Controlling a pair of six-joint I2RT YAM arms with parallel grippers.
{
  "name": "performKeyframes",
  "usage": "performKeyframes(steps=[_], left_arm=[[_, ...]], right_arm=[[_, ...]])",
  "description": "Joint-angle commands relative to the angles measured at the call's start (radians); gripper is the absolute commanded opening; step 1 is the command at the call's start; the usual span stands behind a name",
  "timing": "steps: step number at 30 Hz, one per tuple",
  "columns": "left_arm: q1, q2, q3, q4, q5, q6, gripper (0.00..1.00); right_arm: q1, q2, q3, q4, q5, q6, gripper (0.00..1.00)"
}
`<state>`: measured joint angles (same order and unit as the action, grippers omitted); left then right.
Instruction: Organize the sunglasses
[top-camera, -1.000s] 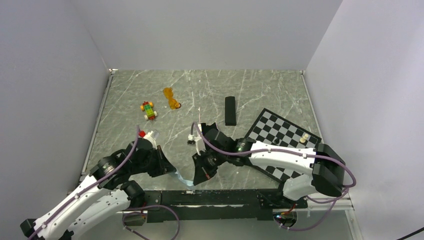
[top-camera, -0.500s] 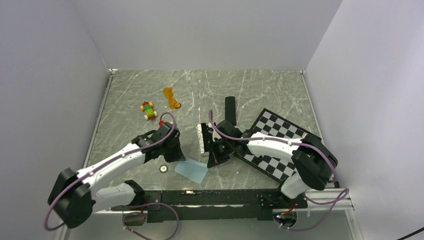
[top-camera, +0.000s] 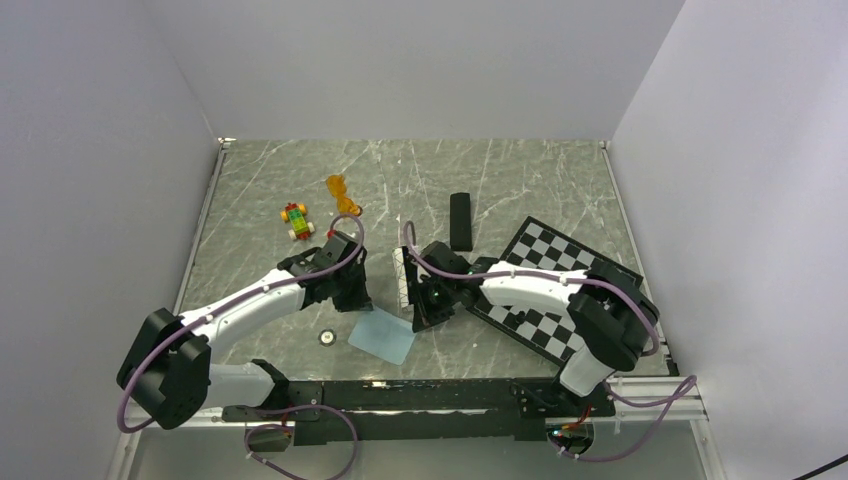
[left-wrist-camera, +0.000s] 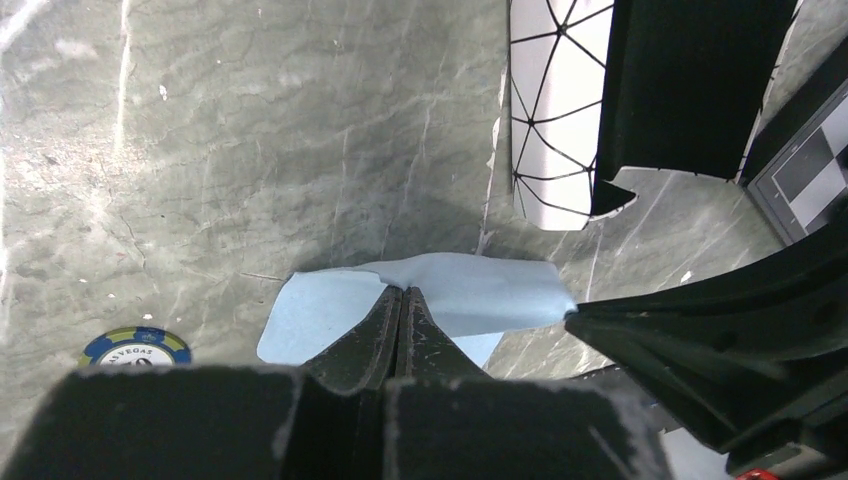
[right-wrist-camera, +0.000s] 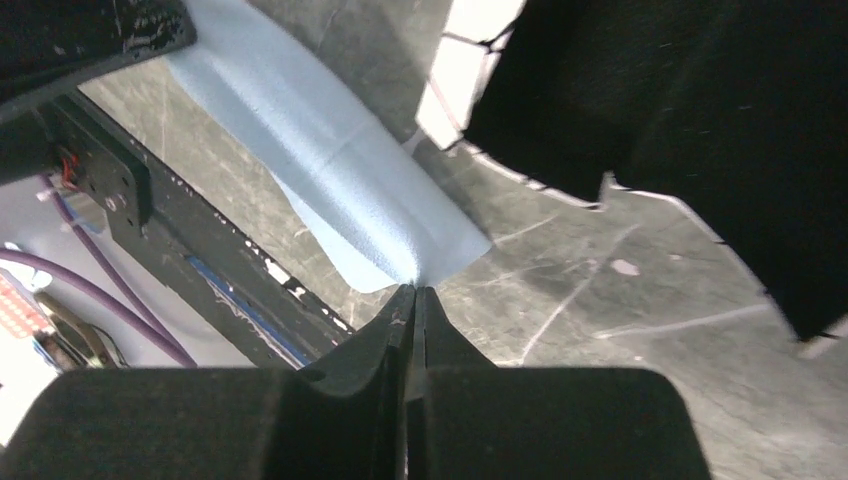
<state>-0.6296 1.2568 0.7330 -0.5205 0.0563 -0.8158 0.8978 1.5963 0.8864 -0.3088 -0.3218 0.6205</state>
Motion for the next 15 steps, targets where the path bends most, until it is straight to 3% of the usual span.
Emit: performKeyframes(steps=[1, 15], left_arm=[[0.002, -0.007, 0.012, -0.022, 0.023, 0.044, 0.0], [0.002, -0.123, -0.079, -0.089, 0.064, 0.057, 0.0]], right_arm=[[0.07, 0.023, 0.06, -0.05, 0.056, 0.022, 0.07], [0.167, 0.069, 0.088, -0.068, 0.067, 0.09, 0.09]])
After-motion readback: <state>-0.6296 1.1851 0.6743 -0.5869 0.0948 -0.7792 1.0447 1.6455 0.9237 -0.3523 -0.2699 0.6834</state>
